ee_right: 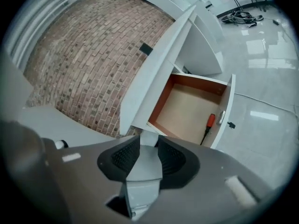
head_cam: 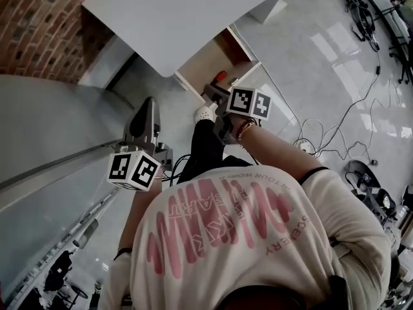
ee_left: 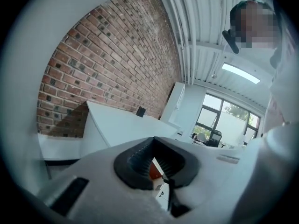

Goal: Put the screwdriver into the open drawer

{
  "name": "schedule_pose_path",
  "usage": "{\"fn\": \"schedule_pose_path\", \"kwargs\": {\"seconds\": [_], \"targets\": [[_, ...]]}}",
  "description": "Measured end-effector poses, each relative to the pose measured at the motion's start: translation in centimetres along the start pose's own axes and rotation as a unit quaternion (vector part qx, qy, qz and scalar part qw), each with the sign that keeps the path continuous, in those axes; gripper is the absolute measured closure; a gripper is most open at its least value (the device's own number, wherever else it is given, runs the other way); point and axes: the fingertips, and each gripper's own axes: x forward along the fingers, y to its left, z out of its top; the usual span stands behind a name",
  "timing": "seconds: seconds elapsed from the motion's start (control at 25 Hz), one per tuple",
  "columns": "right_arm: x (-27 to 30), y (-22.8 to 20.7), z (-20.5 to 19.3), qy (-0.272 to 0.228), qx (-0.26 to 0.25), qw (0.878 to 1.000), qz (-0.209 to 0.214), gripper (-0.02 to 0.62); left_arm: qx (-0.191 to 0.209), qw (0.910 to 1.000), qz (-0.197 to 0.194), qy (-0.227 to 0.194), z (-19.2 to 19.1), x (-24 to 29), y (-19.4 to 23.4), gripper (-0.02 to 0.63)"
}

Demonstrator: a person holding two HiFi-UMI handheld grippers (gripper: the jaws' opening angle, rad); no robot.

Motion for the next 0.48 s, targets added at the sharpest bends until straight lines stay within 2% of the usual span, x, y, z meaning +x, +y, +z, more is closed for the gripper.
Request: {"fn": "schedule_pose_path", "kwargs": {"seconds": [0.24, 0.48], "targets": [[-5.3, 6.1, 1.0, -0.044, 0.001, 0.997, 0.068, 0.499, -0.013, 0.9996, -0.017, -0.017, 1.5, -1.2, -3.8, 0.601], [-11.2, 10.4, 3.7, -0.114, -0.012, 0.987, 0.113, 0.552, 0.006, 0.9978, -0.039, -0.052, 4.4, -2.2, -7.7, 0.601]]}}
